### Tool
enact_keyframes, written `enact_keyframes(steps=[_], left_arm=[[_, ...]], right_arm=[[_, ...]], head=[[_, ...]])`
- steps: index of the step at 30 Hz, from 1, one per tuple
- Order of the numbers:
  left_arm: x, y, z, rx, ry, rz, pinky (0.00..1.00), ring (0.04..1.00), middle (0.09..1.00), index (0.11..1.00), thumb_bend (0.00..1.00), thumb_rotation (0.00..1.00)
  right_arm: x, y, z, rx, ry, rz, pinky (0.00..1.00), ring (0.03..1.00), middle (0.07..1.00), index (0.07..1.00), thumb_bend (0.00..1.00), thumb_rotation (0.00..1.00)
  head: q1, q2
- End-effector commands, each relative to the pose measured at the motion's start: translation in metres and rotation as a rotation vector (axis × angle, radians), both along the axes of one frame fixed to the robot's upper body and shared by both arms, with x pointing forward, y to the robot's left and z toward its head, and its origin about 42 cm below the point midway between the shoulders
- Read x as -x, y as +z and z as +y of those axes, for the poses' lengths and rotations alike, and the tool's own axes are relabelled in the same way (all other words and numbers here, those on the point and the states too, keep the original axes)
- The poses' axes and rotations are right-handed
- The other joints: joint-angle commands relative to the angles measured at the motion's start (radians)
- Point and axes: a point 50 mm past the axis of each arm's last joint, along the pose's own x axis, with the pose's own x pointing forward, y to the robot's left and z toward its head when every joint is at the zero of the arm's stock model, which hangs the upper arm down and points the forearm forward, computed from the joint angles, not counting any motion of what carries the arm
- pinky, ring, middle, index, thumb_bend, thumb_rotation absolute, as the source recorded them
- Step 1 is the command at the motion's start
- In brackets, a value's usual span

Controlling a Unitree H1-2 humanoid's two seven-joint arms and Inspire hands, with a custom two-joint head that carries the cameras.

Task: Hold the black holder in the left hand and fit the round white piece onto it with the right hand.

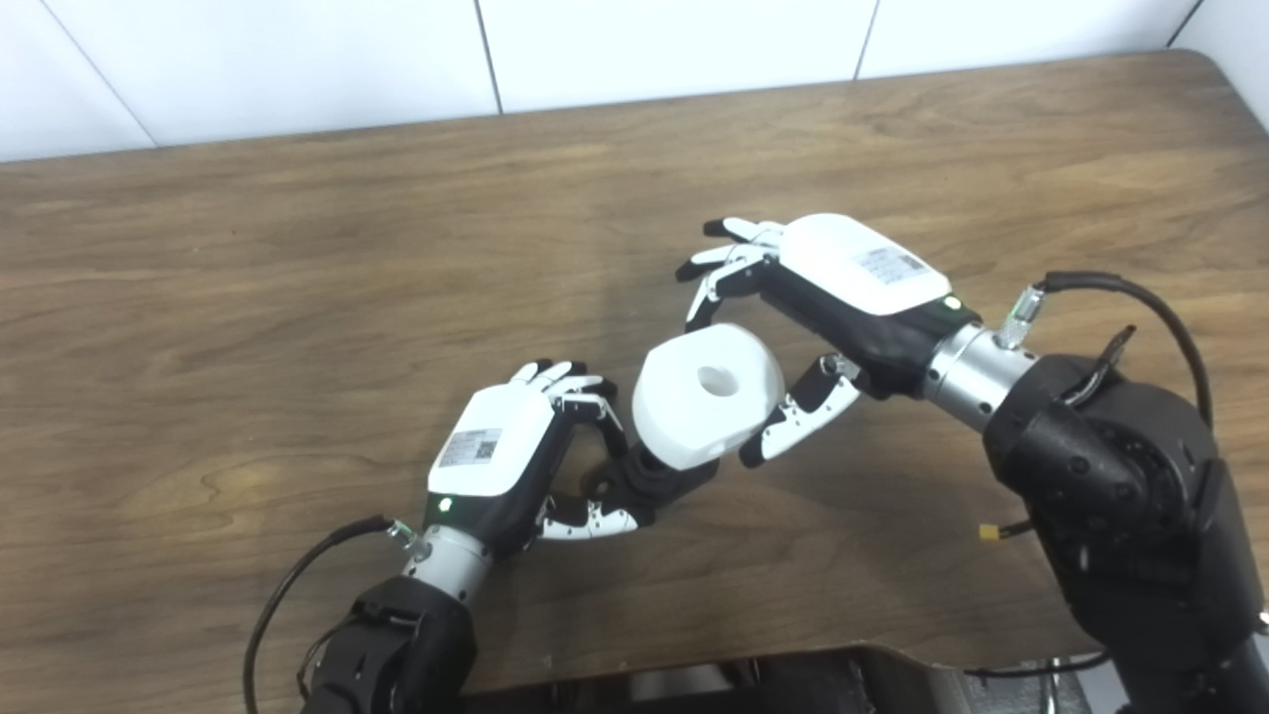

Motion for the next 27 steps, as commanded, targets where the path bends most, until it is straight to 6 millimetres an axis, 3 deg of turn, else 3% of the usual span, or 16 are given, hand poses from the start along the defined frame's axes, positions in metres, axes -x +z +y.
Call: enact_keyframes(steps=[1, 27], left_arm=[[-0.002, 0.005, -0.005, -0.01, -0.012, -0.022, 0.96, 0.908, 0.817, 0.488, 0.52, 0.05], [-0.001, 0.011, -0.005, -0.016, -0.011, -0.017, 0.96, 0.909, 0.817, 0.488, 0.52, 0.05]], right_arm=[[0.006, 0.014, 0.006, -0.008, 0.039, -0.086, 0.94, 0.956, 0.839, 0.483, 0.52, 0.16], [0.005, -0.006, 0.016, 0.018, 0.04, -0.055, 0.94, 0.954, 0.85, 0.486, 0.52, 0.15]], head=[[0.0, 0.0], [-0.006, 0.013]])
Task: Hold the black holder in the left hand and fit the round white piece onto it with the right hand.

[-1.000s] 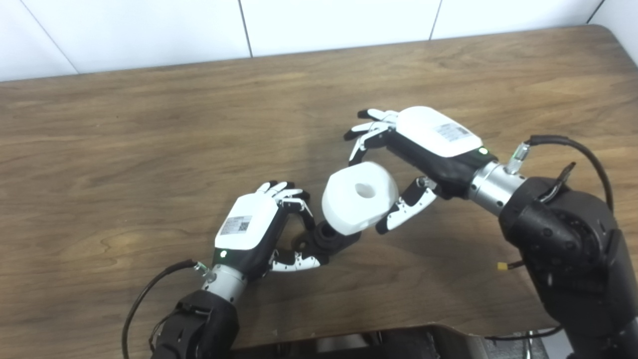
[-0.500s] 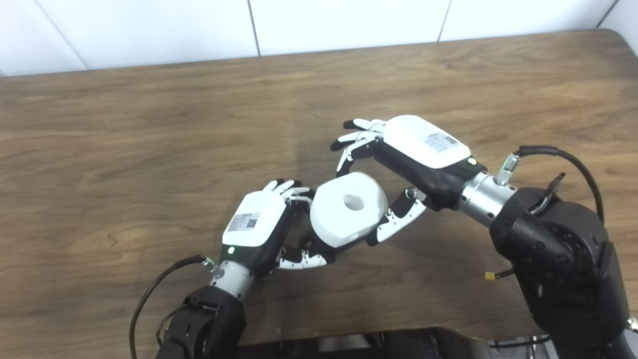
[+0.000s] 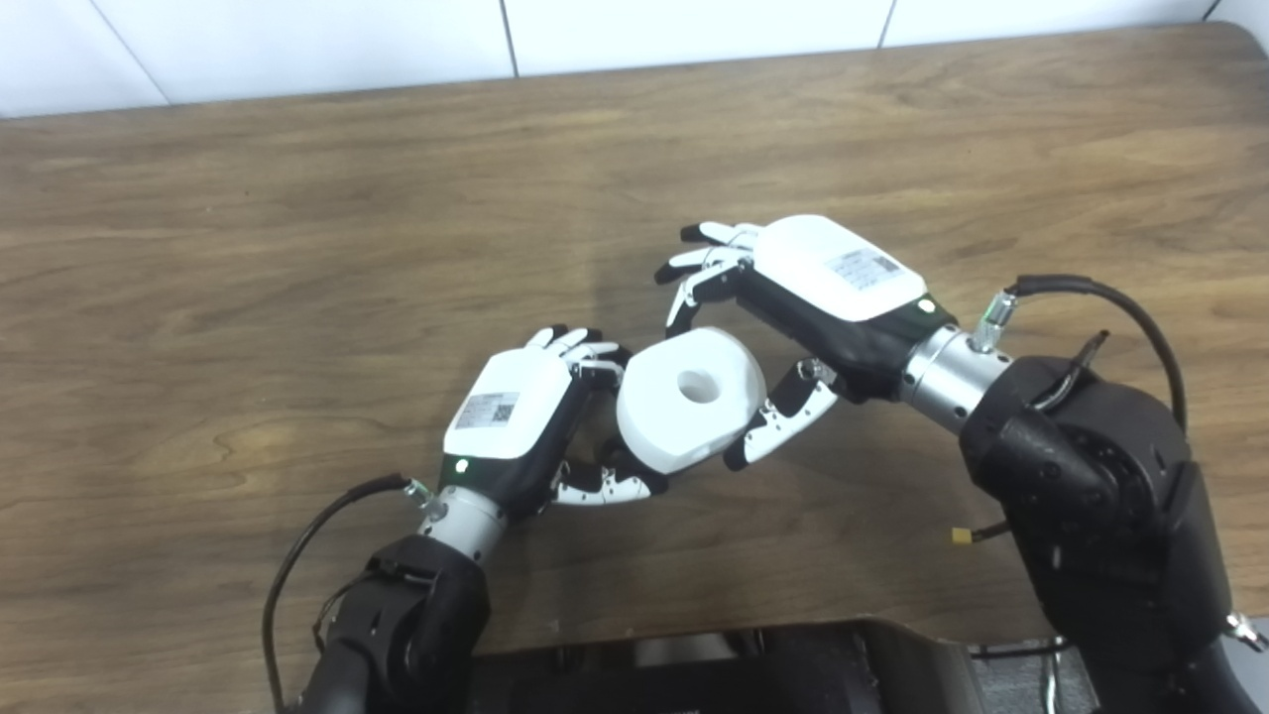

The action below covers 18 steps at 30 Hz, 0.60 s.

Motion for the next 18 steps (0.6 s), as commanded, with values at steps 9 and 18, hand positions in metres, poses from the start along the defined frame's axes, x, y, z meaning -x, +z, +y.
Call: enact_keyframes(steps=[9, 18], left_arm=[[0.0003, 0.0093, -0.0018, 0.004, -0.007, -0.028, 0.96, 0.905, 0.813, 0.488, 0.52, 0.06], [0.0004, 0.0103, -0.0018, 0.005, -0.009, -0.028, 0.96, 0.905, 0.814, 0.488, 0.52, 0.06]], right_arm=[[0.0012, 0.0034, 0.0031, -0.004, 0.01, -0.08, 0.93, 0.962, 0.856, 0.485, 0.52, 0.15], [0.0021, 0.0013, 0.0056, -0.016, 0.007, -0.078, 0.94, 0.963, 0.853, 0.485, 0.52, 0.15]], head=[[-0.008, 0.004], [-0.009, 0.005]])
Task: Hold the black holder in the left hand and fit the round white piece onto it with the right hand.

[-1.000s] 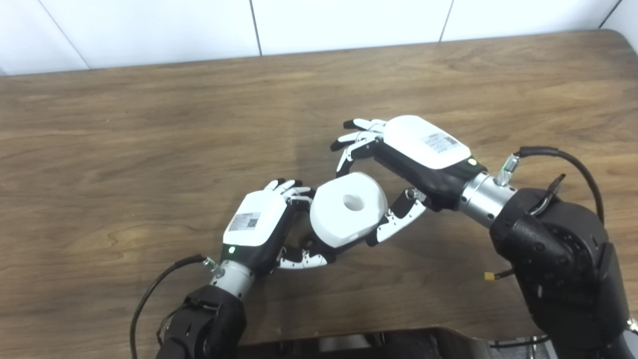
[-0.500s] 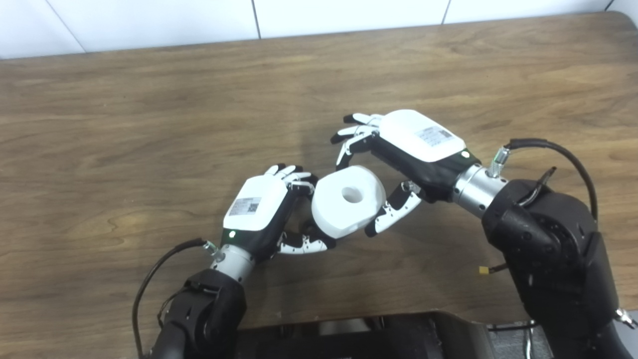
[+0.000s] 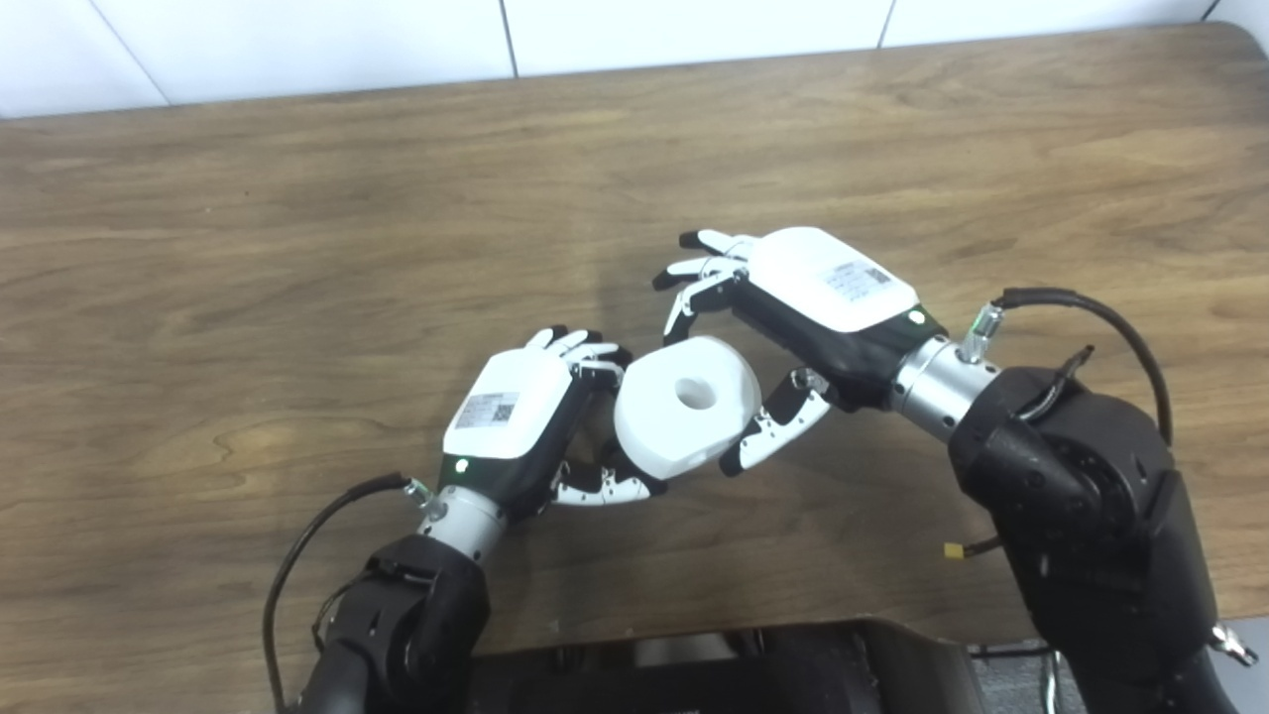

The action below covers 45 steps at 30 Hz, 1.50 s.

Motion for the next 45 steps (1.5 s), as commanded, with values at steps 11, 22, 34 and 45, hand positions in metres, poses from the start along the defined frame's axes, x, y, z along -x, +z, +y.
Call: enact_keyframes(steps=[11, 22, 34, 45], left_arm=[[0.0004, 0.01, -0.0022, 0.007, -0.011, -0.033, 0.96, 0.906, 0.815, 0.488, 0.52, 0.06], [0.0007, 0.0112, -0.0029, 0.006, -0.011, -0.036, 0.96, 0.902, 0.811, 0.488, 0.52, 0.06], [0.0011, 0.0125, -0.0033, 0.01, -0.012, -0.034, 0.97, 0.907, 0.814, 0.488, 0.52, 0.06], [0.0003, 0.0118, -0.0046, 0.012, -0.008, -0.034, 0.97, 0.904, 0.811, 0.488, 0.52, 0.06]], right_arm=[[0.0024, 0.0035, 0.0079, -0.021, -0.002, -0.072, 0.93, 0.958, 0.858, 0.485, 0.52, 0.15], [0.0012, 0.0018, 0.0112, -0.016, -0.001, -0.07, 0.93, 0.958, 0.859, 0.485, 0.52, 0.15], [0.0002, 0.0006, 0.0097, 0.0, -0.008, -0.063, 0.93, 0.956, 0.852, 0.487, 0.52, 0.15], [-0.0002, 0.0022, 0.0076, 0.02, -0.007, -0.069, 0.92, 0.958, 0.858, 0.693, 0.87, 0.36]], head=[[0.002, 0.002], [0.002, 0.004], [-0.001, 0.004], [-0.004, 0.002]])
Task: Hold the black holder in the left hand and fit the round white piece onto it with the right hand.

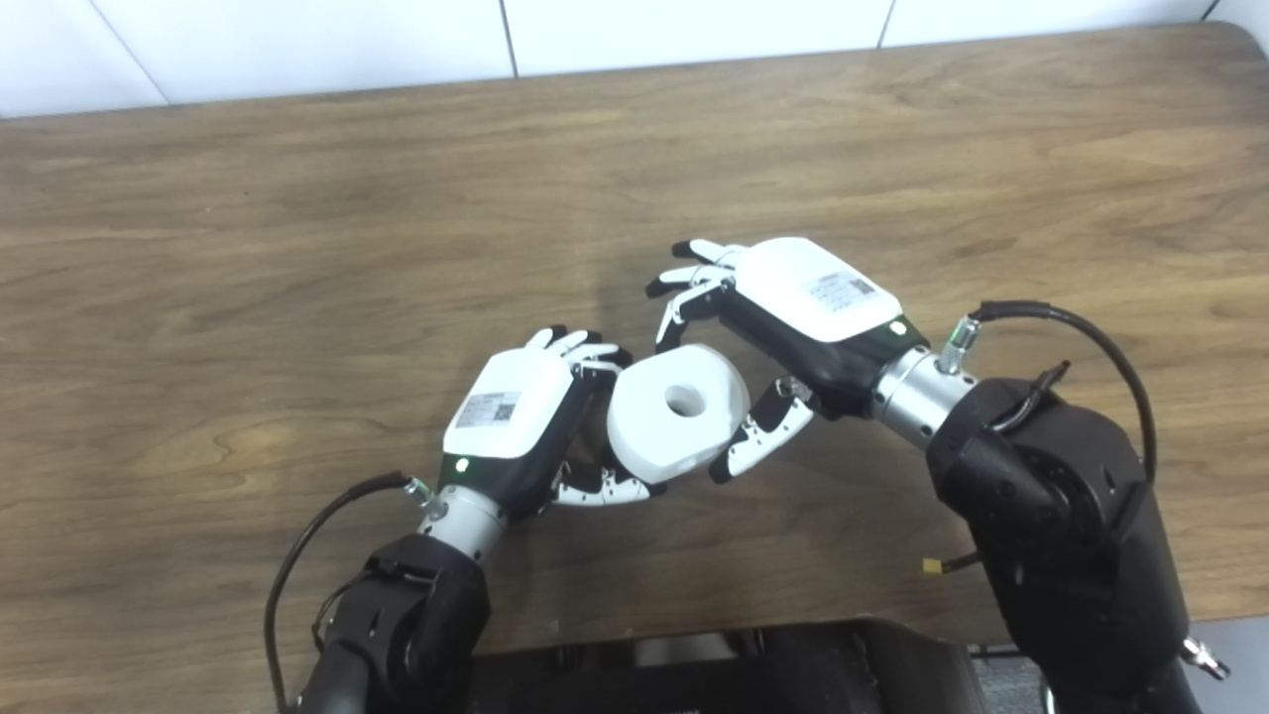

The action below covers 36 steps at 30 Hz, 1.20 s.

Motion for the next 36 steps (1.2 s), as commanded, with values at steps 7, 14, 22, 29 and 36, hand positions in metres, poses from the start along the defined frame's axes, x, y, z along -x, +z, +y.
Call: enact_keyframes(steps=[7, 14, 22, 29, 36], left_arm=[[0.0, 0.01, -0.003, 0.014, -0.009, -0.041, 0.97, 0.905, 0.811, 0.488, 0.52, 0.06], [0.0, 0.009, -0.003, 0.011, -0.011, -0.038, 0.97, 0.905, 0.813, 0.488, 0.52, 0.06], [-0.001, 0.008, -0.004, 0.011, -0.009, -0.041, 0.97, 0.903, 0.808, 0.488, 0.52, 0.06], [-0.002, 0.008, -0.004, 0.01, -0.009, -0.037, 0.97, 0.906, 0.812, 0.488, 0.52, 0.06], [-0.003, 0.006, -0.002, 0.011, -0.006, -0.039, 0.96, 0.906, 0.81, 0.488, 0.52, 0.06]], right_arm=[[0.0, 0.013, 0.0, 0.014, 0.014, -0.073, 0.93, 0.966, 0.874, 0.749, 0.9, 0.39], [0.0, 0.014, -0.001, 0.001, 0.016, -0.079, 0.92, 0.983, 0.935, 0.772, 0.93, 0.4], [-0.001, 0.013, -0.004, -0.002, 0.016, -0.07, 0.93, 0.991, 0.939, 0.79, 0.96, 0.44], [0.001, 0.026, -0.012, 0.037, 0.03, -0.072, 0.94, 0.999, 0.962, 0.836, 1.0, 0.5], [0.008, 0.046, -0.031, 0.086, 0.038, -0.049, 0.99, 1.0, 0.992, 0.883, 1.0, 0.55]], head=[[-0.002, 0.001], [-0.002, 0.0], [0.0, -0.004], [-0.001, -0.007], [-0.002, -0.016]])
